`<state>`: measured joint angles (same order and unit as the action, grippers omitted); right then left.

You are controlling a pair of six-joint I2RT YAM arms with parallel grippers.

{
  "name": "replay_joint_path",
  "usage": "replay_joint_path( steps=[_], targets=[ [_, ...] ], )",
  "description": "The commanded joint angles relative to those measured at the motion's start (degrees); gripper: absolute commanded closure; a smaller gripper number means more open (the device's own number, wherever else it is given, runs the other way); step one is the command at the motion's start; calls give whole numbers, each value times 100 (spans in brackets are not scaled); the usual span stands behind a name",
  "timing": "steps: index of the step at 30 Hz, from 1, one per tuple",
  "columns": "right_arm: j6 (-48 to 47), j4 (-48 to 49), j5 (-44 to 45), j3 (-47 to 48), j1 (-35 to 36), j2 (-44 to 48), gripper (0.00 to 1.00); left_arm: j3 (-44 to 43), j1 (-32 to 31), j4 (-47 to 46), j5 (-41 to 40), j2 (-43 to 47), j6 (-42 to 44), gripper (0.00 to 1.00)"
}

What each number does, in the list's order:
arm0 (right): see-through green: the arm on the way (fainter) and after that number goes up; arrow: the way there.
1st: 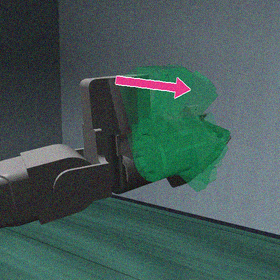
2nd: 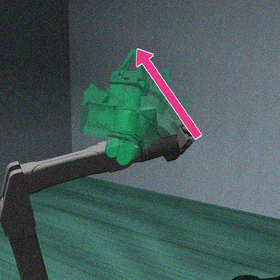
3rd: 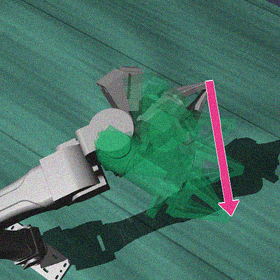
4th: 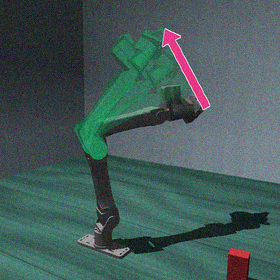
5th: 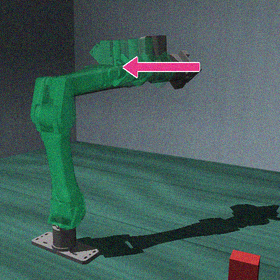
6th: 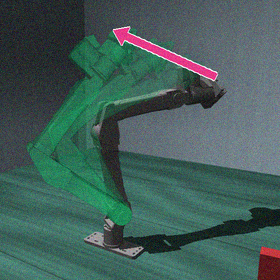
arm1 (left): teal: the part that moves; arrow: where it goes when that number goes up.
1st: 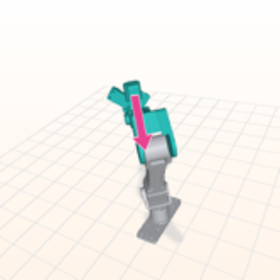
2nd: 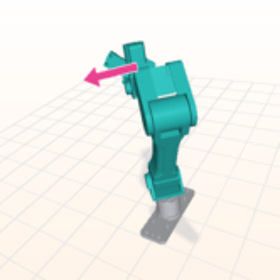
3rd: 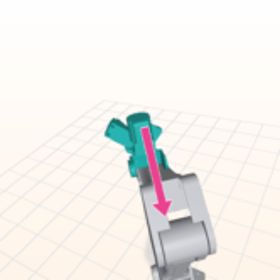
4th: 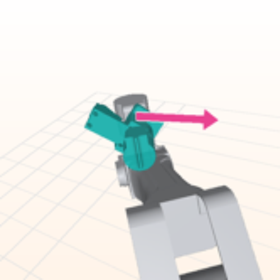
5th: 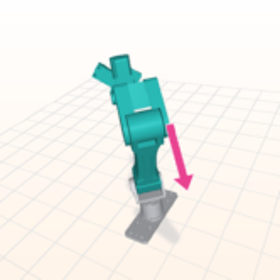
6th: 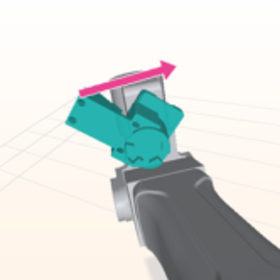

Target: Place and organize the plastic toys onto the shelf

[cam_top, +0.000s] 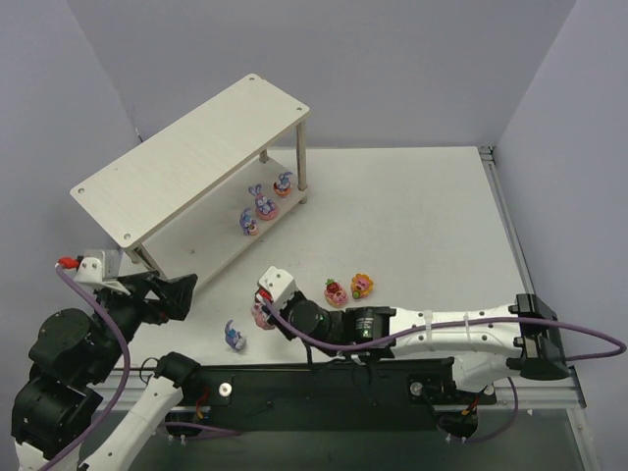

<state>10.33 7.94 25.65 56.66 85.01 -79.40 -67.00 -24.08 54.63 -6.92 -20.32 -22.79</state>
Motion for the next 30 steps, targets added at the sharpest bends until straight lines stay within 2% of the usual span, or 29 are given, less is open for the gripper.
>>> replay_joint_path(
  steps=[1, 6, 12, 17, 30],
  targets=[
    [-1206, 418, -788, 661, -590, -172, 100, -217, -18, -479, -327, -130, 108, 3],
    [-1884, 752, -2000, 1503, -1345, -1005, 100, -331, -18, -673, -529, -104, 125, 3],
    [-2447, 832, -3345, 2444, -1856, -2165, 100, -340, -18, -857, -855, -52, 257, 3],
    [-2904, 647, -3602, 3403, -2015, -3106, 100, -42, -18, -1183, -960, 142, 354, 3],
    [-3528, 182, -3523, 4659, -2059, -4101, 100, 73, -27, -1297, -969, 203, 573, 3]
  ],
)
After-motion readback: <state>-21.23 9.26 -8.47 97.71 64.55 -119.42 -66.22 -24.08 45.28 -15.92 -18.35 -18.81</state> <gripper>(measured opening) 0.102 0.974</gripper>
